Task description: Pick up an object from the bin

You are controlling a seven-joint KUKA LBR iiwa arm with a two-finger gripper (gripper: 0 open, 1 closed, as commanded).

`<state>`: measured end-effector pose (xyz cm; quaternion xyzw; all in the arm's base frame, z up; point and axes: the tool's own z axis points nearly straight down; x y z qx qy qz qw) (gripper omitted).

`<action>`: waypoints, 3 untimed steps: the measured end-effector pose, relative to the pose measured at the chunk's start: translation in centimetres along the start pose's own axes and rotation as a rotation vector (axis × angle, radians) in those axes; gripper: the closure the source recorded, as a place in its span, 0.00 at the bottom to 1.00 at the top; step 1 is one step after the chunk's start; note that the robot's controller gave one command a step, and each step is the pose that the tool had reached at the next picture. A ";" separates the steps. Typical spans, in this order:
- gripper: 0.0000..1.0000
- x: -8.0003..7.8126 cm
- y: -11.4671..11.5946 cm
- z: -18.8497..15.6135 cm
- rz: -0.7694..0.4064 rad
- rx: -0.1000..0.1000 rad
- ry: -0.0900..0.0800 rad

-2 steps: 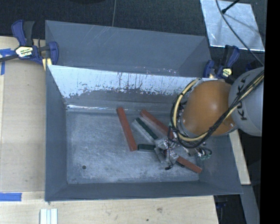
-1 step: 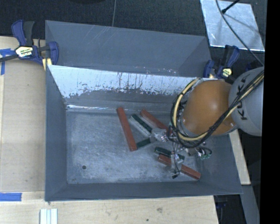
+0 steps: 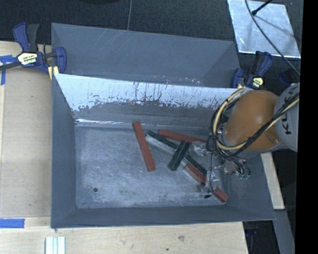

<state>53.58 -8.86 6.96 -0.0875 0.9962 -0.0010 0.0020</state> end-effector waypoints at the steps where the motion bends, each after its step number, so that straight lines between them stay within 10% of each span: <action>1: 1.00 -0.1 0.1 -0.1 -0.001 -0.001 -0.002; 2: 1.00 -2.2 2.1 -12.6 -0.062 -0.002 0.000; 3: 1.00 -1.6 -1.4 -23.5 -0.271 -0.001 -0.001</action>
Offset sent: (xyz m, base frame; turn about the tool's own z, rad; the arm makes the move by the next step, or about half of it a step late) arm 0.0000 0.0000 0.0000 0.0000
